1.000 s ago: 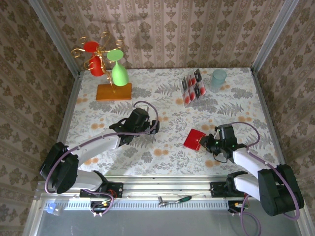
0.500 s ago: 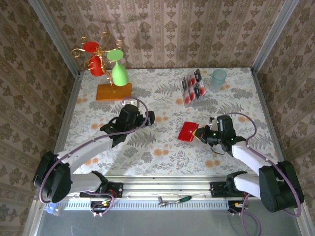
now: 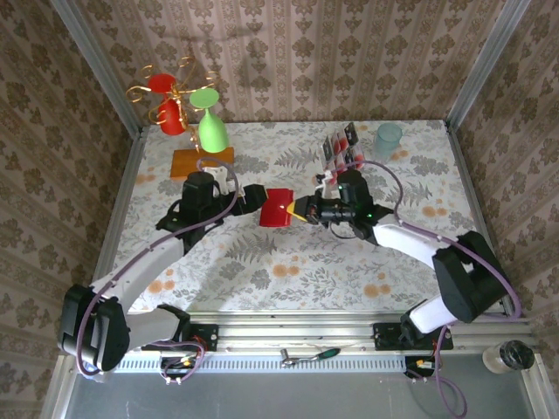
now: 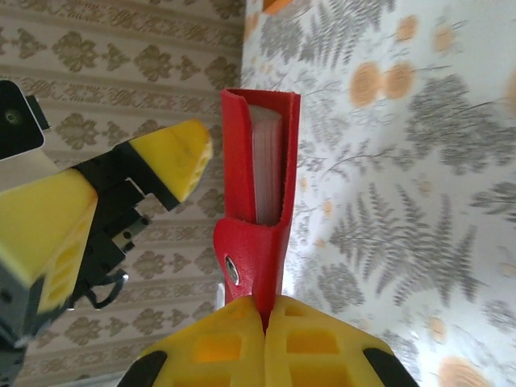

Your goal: Put the credit cards into the card holder

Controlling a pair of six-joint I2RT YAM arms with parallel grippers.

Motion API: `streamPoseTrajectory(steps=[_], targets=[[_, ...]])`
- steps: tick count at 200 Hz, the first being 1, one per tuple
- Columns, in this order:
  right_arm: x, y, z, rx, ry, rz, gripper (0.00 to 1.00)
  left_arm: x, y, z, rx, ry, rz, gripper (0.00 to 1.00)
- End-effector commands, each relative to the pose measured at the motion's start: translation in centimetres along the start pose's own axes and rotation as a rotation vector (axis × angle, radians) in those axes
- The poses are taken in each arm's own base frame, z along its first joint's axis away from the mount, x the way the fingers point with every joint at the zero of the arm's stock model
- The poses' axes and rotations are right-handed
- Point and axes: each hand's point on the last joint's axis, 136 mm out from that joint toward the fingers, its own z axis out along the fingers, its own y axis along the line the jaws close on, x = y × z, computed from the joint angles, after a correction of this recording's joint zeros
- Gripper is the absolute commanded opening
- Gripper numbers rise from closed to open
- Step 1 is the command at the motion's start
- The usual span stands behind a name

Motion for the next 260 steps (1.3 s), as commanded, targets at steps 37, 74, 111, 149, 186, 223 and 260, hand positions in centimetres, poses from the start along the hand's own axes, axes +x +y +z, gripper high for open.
streamPoseTrajectory(steps=[37,74,111,149,186,223,260], targets=[[0.1,4.0,2.1,-0.128,0.039,-0.004,0.00,-0.5,-0.1,0.0,0.121,-0.048,-0.146,0.92],[0.3,4.3,1.8,-0.135,0.034,-0.010,0.00,-0.1,0.7,0.2,0.131,-0.061,-0.187,0.81],[0.6,5.0,1.8,-0.155,0.034,-0.007,0.00,-0.2,0.5,0.6,0.173,-0.076,-0.229,0.70],[0.8,5.3,2.1,-0.173,0.039,0.000,0.00,-0.4,0.1,0.7,0.202,-0.085,-0.246,0.61],[1.1,5.1,2.2,-0.168,0.042,0.008,0.00,-0.3,0.1,0.7,0.212,-0.096,-0.258,0.51],[1.3,4.8,2.5,-0.168,0.047,0.015,0.00,-0.3,-0.1,0.8,0.228,-0.093,-0.259,0.37],[1.4,4.5,2.6,-0.160,0.051,0.021,0.00,-0.3,-0.1,0.8,0.229,-0.094,-0.260,0.06]])
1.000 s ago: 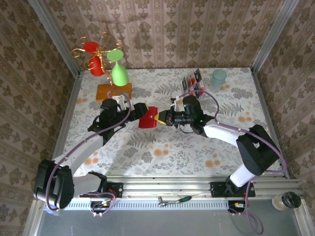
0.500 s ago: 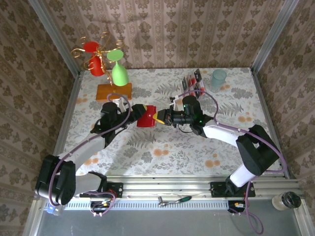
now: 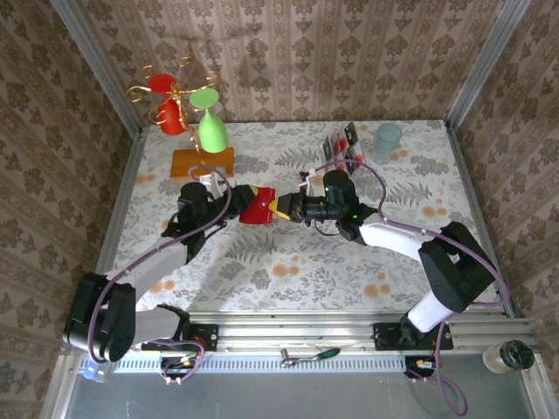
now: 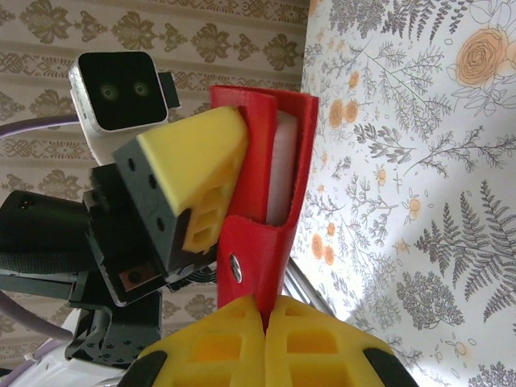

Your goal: Put the credit cards into the card holder

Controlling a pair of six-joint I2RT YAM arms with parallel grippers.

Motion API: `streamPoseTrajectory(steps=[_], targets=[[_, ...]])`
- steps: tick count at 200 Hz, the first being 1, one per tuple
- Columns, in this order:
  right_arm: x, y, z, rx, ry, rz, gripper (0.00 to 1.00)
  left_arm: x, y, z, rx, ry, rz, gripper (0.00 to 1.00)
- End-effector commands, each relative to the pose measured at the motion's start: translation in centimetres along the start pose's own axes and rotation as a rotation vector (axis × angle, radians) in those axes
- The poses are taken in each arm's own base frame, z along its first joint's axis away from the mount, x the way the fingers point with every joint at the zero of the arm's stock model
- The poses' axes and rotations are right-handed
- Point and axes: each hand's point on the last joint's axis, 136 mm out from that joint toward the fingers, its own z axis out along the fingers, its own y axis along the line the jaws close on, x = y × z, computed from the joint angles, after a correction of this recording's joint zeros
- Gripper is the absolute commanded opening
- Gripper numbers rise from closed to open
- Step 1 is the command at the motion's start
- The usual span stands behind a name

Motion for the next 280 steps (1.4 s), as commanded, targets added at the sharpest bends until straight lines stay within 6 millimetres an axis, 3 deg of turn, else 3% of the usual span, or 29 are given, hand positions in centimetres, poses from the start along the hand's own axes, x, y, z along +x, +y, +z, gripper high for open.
streamPoseTrajectory(steps=[1,18,38,53,76,105,163,218,280], targets=[[0.4,0.7,0.2,-0.033,0.018,-0.016,0.00,0.1,-0.2,0.0,0.023,0.003,0.013,0.05],[0.3,0.3,-0.1,-0.009,0.025,-0.029,0.00,0.1,-0.1,-0.1,0.020,-0.001,0.012,0.00],[0.0,-1.4,-1.4,0.135,0.001,-0.073,0.26,-0.1,-0.1,-0.3,0.009,-0.020,0.017,0.00],[-0.2,-2.9,-3.1,0.325,-0.015,-0.149,0.38,-0.2,0.0,-0.5,-0.013,-0.038,0.023,0.00],[-0.4,-3.6,-5.1,0.541,-0.030,-0.240,0.45,-0.4,0.4,-0.6,-0.078,-0.077,0.035,0.00],[-0.2,-2.7,-4.5,0.637,-0.030,-0.343,0.51,0.4,0.1,-0.2,-0.117,-0.099,0.027,0.00],[0.4,-2.4,-1.7,0.794,-0.031,-0.517,0.56,0.4,-0.4,-0.1,-0.112,-0.140,-0.056,0.00],[-0.1,-1.9,0.8,0.764,-0.059,-0.542,0.57,0.8,-0.8,0.4,-0.090,-0.127,-0.080,0.00],[-1.4,-4.4,0.3,0.860,-0.146,-0.538,0.50,1.2,-1.2,0.6,-0.077,-0.119,-0.087,0.00]])
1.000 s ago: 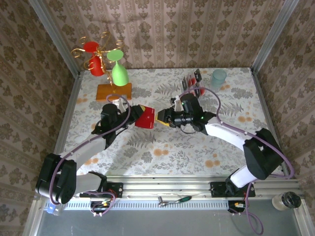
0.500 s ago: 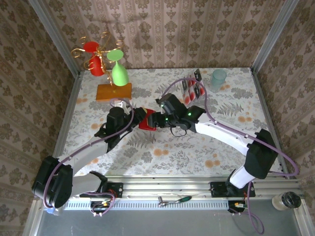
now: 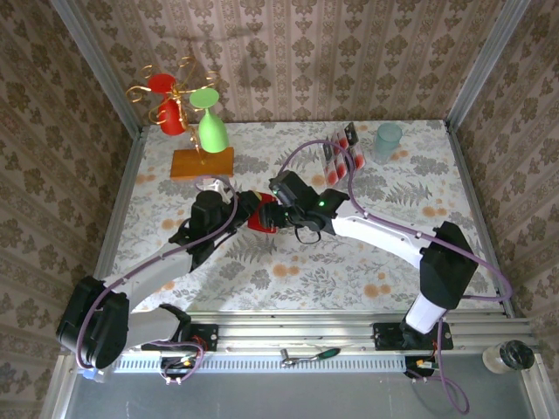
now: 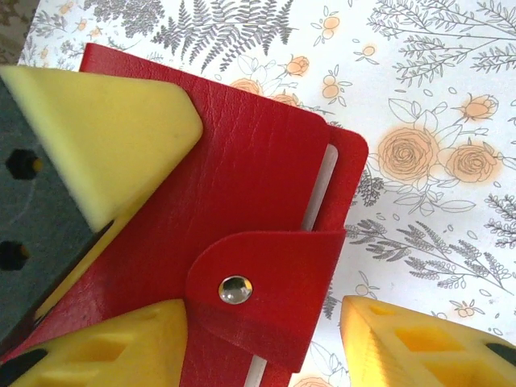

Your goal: Put the credit cards into the card holder

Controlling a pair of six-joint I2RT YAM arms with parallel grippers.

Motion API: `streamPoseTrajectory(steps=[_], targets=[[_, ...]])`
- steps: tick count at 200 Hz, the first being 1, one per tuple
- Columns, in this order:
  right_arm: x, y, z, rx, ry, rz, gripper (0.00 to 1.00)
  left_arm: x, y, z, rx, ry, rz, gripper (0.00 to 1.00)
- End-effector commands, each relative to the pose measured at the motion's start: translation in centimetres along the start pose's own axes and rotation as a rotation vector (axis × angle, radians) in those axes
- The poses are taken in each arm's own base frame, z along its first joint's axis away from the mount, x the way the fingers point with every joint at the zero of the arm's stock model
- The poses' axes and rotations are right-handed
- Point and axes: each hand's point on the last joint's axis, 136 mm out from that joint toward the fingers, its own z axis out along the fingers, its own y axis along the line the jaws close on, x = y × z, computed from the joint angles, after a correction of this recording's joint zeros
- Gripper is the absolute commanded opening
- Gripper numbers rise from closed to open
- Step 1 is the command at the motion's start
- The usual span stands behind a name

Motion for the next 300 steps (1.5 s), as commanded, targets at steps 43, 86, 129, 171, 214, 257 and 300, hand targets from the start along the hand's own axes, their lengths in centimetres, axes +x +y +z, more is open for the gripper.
streamPoseTrajectory(steps=[43,86,129,171,214,257,300], targets=[[-1.1,-2.8,1.4,0.146,-0.102,0.009,0.33,0.1,-2.4,0.1,0.077,-0.004,-0.006,0.00],[0.4,-5.9,2.6,0.223,-0.069,0.047,0.10,0.2,-2.9,0.2,0.083,-0.003,-0.006,0.00],[2.5,-12.1,2.7,0.279,-0.040,0.173,0.06,0.2,-2.9,0.3,0.076,0.002,0.003,0.00],[2.7,-10.0,-0.8,0.044,-0.028,0.219,0.39,-1.1,-2.4,1.0,0.105,0.013,0.048,0.00],[0.0,-5.2,-4.7,-0.269,-0.115,0.314,0.67,-2.3,-4.8,1.7,0.312,0.053,0.004,0.00],[-3.2,-2.6,-4.0,-0.387,-0.140,0.361,0.76,-2.9,-6.2,1.9,0.397,0.030,-0.059,0.00],[-5.1,-3.7,-2.4,-0.419,-0.175,0.430,0.62,-3.5,-7.3,1.0,0.447,0.004,-0.096,0.00]])
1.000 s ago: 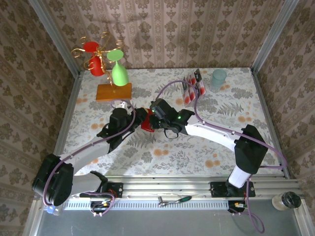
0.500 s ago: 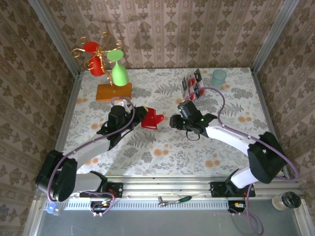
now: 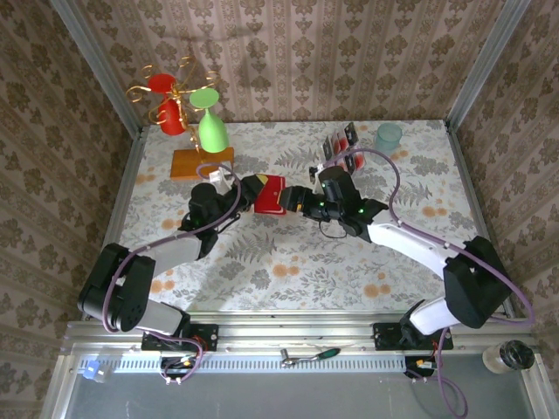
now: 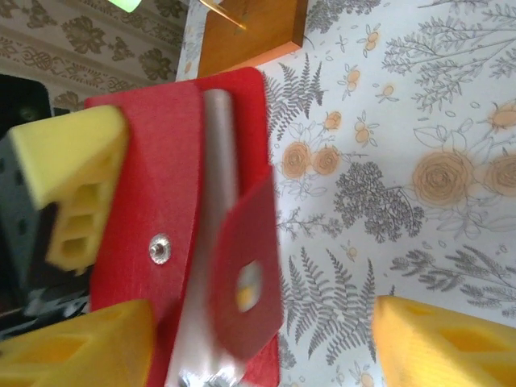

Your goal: Put the credit cards into the card holder

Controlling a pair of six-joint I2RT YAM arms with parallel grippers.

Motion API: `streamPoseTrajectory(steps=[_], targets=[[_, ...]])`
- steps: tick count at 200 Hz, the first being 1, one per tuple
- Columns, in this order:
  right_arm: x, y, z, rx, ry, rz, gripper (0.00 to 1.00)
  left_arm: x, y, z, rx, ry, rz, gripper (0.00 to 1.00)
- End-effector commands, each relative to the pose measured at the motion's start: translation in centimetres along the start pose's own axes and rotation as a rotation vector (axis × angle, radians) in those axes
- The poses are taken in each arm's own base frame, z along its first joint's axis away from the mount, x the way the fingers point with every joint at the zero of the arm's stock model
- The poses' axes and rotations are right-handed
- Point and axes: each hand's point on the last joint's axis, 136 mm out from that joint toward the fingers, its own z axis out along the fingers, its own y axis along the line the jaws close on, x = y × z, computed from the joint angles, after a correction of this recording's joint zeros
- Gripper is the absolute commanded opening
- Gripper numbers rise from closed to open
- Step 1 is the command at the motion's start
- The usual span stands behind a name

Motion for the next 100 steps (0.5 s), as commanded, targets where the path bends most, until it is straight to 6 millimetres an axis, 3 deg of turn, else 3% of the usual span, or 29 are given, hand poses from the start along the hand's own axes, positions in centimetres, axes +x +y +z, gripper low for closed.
streamPoseTrajectory(steps=[1,36,100], targets=[[-2.0,1.2,0.3,-0.089,-0.038,0.051,0.61,-0.8,-4.0,-0.3,0.135,-0.024,0.002,0.00],[-2.2,0.8,0.5,-0.146,-0.035,0.094,0.46,-1.0,-4.7,-0.7,0.158,-0.041,-0.009,0.00],[-1.8,2.2,0.6,-0.272,-0.016,0.151,0.44,-0.9,-5.3,-0.5,0.173,-0.044,-0.012,0.00]])
